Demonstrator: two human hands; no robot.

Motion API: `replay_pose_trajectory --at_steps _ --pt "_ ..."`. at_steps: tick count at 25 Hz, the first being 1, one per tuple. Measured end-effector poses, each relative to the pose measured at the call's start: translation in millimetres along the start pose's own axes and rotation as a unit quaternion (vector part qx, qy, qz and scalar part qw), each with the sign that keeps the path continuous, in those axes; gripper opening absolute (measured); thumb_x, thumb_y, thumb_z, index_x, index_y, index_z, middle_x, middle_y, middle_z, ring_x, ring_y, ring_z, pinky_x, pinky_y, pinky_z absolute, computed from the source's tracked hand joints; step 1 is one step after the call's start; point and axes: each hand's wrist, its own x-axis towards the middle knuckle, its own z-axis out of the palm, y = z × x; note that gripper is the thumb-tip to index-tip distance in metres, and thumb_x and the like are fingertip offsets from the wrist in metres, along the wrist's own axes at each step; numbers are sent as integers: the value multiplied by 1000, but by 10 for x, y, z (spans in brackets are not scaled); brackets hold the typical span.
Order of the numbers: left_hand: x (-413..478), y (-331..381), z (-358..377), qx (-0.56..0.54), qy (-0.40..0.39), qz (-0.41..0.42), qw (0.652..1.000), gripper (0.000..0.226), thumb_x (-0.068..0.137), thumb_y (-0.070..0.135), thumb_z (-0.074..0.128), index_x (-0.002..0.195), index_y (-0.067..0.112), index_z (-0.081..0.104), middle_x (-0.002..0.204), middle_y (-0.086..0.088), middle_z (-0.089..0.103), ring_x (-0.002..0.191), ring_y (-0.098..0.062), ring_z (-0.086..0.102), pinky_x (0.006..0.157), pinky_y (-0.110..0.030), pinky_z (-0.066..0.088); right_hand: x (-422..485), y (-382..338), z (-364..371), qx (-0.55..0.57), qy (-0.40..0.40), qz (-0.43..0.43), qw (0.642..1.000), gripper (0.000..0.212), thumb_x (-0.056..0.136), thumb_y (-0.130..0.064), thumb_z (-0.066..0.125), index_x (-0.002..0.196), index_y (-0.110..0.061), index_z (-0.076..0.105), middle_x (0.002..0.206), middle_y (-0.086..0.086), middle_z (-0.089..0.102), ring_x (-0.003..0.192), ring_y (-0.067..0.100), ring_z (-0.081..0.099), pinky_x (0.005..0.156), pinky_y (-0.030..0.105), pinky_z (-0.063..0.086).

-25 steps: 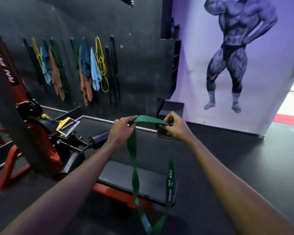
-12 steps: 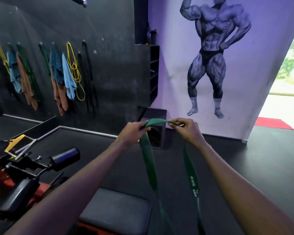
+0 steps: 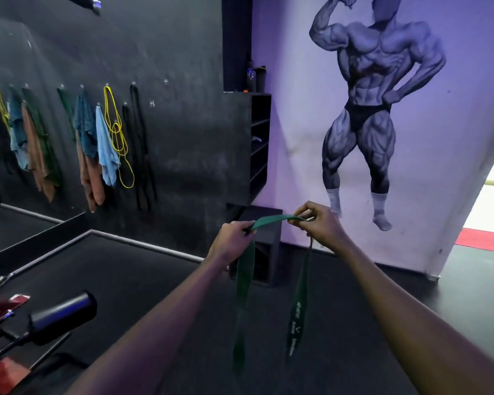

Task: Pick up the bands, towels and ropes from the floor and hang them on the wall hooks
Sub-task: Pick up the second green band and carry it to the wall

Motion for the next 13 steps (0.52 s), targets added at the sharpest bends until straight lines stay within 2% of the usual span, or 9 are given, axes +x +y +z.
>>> replay_pose_trajectory --at_steps 3,6,10,13 --pt "614 -98 178 6 48 -16 999 33 85 28 66 117 36 65 106 6 75 98 -14 70 85 -33 56 728 352 45 19 -16 -25 999 18 73 -30 87 74 -25 70 72 -4 74 57 -1 62 62 25 52" --pt "1116 -211 245 7 88 -25 996 19 82 28 64 99 30 56 92 12 75 90 -15 72 74 -37 56 1374 552 177 15 -27 -62 998 19 72 -28 88 74 -29 69 72 -9 73 63 -3 65 61 15 48" --pt "1829 -419 145 30 147 -50 987 15 83 36 66 97 30 63 88 10 74 84 -13 70 71 -34 54 2313 665 521 49 -46 -88 994 18 73 -23 87 81 -21 71 71 -7 71 61 -3 59 60 11 46" --pt "2365 -722 52 53 186 -52 980 11 90 35 65 101 31 66 88 8 74 79 -15 68 71 -34 52 2997 691 915 62 -47 -117 990 19 74 -26 85 79 -25 67 72 -9 70 64 -2 60 61 14 46"
